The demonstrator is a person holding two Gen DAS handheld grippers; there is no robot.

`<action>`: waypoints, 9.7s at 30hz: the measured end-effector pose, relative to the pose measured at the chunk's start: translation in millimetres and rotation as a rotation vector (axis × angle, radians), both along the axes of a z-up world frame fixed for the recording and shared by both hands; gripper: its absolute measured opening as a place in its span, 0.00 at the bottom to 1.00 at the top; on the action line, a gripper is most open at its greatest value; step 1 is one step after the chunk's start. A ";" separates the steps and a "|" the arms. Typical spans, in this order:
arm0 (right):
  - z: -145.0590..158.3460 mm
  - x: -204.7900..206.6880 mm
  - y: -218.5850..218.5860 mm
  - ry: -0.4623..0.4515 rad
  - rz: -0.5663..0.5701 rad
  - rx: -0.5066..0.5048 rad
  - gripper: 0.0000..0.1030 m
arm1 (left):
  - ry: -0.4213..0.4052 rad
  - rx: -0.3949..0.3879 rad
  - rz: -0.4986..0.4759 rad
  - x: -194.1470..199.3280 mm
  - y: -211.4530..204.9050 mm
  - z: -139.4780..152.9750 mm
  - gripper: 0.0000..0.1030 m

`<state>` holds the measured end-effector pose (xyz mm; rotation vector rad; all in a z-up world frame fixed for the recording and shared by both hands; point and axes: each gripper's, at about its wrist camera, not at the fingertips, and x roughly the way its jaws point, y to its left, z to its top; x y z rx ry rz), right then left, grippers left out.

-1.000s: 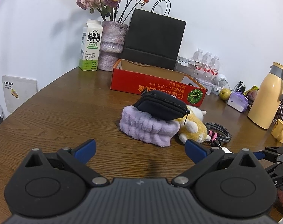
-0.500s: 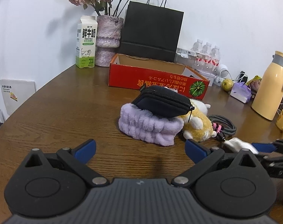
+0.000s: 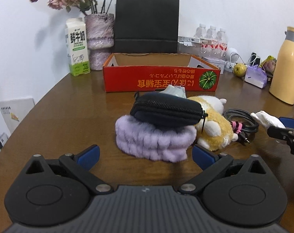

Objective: Organize objects

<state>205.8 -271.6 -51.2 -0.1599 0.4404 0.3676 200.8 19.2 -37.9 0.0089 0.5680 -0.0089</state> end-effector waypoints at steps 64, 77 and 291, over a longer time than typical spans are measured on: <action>23.1 -34.6 37.1 -0.073 0.074 0.047 0.47 | -0.188 -0.022 0.019 -65.5 1.9 36.7 0.24; 49.1 -26.8 50.9 -0.133 0.091 0.059 0.47 | -0.197 -0.043 0.001 -38.3 -2.9 51.6 0.24; 40.8 72.0 40.8 -0.016 0.048 0.029 1.00 | -0.097 -0.103 0.084 40.9 -11.5 27.3 1.00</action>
